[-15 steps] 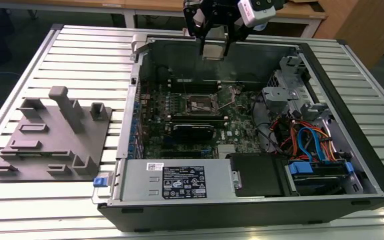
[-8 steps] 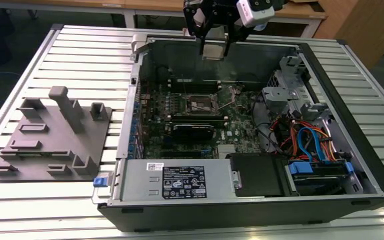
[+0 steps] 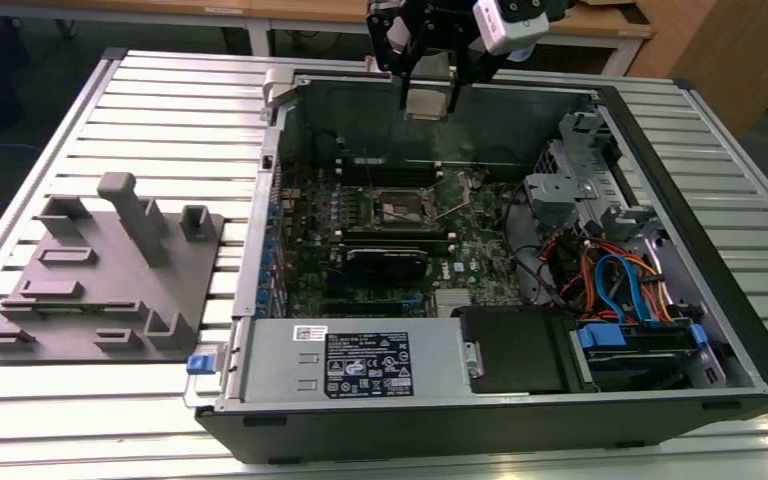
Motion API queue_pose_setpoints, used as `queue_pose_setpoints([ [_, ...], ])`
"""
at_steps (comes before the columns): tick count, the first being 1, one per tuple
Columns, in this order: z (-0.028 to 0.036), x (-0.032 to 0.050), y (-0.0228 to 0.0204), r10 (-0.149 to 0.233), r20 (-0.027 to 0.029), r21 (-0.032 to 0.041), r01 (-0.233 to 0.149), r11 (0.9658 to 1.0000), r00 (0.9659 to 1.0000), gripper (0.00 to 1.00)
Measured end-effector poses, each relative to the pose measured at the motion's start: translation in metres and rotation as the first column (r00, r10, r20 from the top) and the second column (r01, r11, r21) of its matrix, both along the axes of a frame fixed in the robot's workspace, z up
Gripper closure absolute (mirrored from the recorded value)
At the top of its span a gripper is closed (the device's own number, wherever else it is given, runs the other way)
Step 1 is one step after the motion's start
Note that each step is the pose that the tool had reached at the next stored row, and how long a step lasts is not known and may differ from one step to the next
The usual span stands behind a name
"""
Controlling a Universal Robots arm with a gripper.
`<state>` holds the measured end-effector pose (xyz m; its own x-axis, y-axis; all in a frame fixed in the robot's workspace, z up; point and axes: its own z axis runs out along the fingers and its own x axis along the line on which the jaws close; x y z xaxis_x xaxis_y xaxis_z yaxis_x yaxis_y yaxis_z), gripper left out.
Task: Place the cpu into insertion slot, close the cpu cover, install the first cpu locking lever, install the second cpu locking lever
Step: 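Place the cpu into insertion slot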
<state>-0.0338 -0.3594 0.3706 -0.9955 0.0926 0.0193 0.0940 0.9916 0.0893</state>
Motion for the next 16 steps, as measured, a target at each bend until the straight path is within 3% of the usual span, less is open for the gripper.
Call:
queue_pose_setpoints([
  [16,0.0000,0.0000,0.0000,-0.030,0.0000,0.0001,0.030,0.9995,0.9995,0.46],
])
